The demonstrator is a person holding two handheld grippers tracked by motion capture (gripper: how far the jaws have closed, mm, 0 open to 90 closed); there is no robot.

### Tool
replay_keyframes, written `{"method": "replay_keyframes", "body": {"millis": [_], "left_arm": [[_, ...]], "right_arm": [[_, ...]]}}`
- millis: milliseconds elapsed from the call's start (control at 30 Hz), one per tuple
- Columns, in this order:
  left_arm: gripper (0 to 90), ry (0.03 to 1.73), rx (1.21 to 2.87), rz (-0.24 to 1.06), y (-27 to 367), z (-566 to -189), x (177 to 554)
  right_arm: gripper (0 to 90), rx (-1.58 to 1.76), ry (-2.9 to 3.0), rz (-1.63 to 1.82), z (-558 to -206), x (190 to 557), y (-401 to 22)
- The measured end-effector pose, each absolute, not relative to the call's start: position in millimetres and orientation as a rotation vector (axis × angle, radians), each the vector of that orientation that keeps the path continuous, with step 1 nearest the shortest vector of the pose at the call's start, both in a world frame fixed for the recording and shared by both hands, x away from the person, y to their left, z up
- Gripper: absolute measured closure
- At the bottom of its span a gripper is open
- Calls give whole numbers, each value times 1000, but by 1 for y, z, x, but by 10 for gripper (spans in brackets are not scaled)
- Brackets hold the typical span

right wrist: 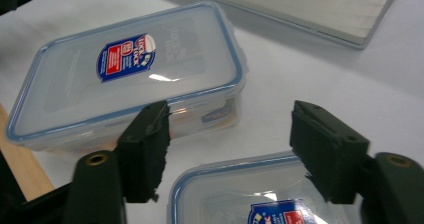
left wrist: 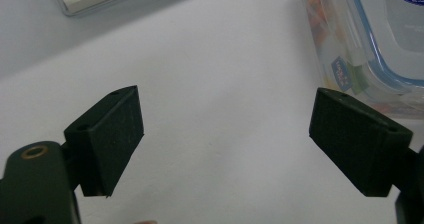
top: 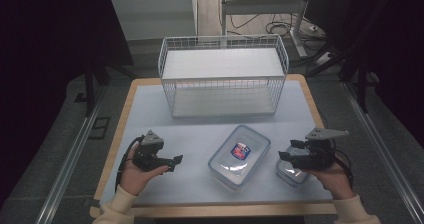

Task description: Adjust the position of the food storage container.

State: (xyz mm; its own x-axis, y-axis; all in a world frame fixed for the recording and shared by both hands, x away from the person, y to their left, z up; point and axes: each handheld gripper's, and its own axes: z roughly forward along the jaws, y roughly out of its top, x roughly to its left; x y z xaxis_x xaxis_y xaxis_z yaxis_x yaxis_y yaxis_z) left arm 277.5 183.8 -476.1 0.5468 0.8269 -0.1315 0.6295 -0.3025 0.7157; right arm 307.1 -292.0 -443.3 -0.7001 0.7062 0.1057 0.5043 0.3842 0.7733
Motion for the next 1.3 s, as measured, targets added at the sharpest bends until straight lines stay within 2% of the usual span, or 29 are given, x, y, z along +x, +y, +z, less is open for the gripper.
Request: {"method": "replay_keyframes", "body": {"millis": [133,167,200,233,267,300,333,367,433,467,500,533,567,933,1300], "left_arm": [[140,1166,2050,333,182,-477,278],[140,1164,2055,330,181,-478,278],[140,1164,2055,330,181,-478,278],[140,1167,2058,326,180,-479,278],[140,1167,2058,326,180,-479,278],[141,1164,2065,326,180,-479,278],[141,1164,2065,326,180,-479,278],[141,1162,2069,323,179,-480,278],[141,1161,2071,320,179,-480,278],[141,1161,2071,320,179,-480,278],[141,1160,2072,319,179,-480,278],[141,1160,2072,319,179,-480,278],[141,1162,2074,318,179,-481,278],[141,1157,2084,313,177,-482,278],[142,1157,2090,309,176,-484,278]], "right_arm": [[440,1025,2444,1203,-443,304,-287],[499,1007,2455,1198,-442,302,-285],[499,1007,2455,1198,-442,302,-285],[588,975,2481,1193,-441,300,-283],[588,975,2481,1193,-441,300,-283],[650,942,2509,1189,-441,298,-280],[650,942,2509,1189,-441,298,-280],[720,902,2538,1187,-441,296,-276],[790,878,2562,1180,-442,293,-272],[790,878,2562,1180,-442,293,-272],[857,854,2584,1178,-443,291,-268],[857,854,2584,1178,-443,291,-268],[894,819,2608,1178,-444,288,-263],[897,659,2722,1133,-451,268,-234],[897,513,2858,972,-480,251,-202]]}}
